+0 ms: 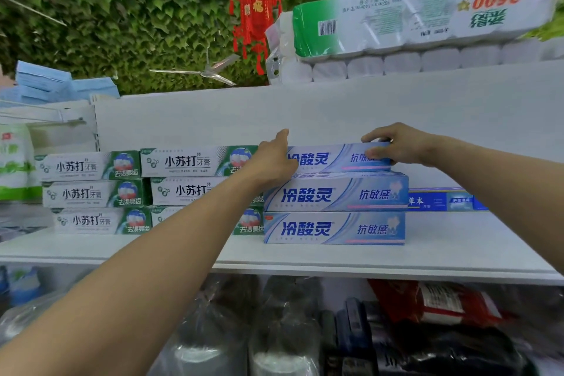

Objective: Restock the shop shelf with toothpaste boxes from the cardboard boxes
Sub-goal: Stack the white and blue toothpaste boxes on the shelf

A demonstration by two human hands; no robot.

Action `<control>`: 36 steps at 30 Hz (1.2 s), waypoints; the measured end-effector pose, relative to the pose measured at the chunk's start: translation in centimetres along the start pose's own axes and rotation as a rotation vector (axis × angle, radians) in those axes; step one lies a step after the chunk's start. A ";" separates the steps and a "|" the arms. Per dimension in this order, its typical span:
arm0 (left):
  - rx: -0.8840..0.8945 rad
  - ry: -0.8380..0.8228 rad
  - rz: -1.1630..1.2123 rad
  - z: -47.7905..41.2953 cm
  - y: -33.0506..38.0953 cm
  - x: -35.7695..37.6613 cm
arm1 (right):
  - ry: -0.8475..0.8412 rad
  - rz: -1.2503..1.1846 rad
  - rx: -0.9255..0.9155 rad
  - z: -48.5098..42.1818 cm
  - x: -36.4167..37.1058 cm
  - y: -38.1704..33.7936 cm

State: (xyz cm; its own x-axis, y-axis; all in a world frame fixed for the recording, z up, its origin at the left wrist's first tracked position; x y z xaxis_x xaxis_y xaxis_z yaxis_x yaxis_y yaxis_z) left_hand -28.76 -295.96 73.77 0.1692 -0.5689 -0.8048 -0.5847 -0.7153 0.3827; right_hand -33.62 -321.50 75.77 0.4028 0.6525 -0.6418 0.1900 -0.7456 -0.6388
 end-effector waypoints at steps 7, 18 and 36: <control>-0.003 -0.041 -0.106 -1.1 0.0 -0.1 | 0.043 0.057 0.005 -1.4 0.7 0.7; 0.073 0.051 -0.229 -1.2 0.8 -0.1 | 0.114 0.323 -0.013 -0.6 0.7 0.1; 0.045 0.418 0.066 16.5 0.8 0.3 | 0.343 0.503 -0.443 17.6 3.9 -4.1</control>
State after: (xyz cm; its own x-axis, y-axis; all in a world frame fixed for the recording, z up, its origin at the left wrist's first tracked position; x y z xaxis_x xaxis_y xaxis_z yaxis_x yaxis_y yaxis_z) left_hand -42.31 -290.01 66.40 0.4314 -0.7354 -0.5226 -0.6378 -0.6583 0.3999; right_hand -48.62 -313.51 68.38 0.7789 0.1939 -0.5964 0.2226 -0.9746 -0.0262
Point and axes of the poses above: each hand's wrist, its own z-axis away from the middle knuckle, its own x-axis out of the palm, y = z × x, the point moved 2 cm from there along -z, towards the middle knuckle, and after that the axes turned 7 degrees about -z, right-handed, at the moved point
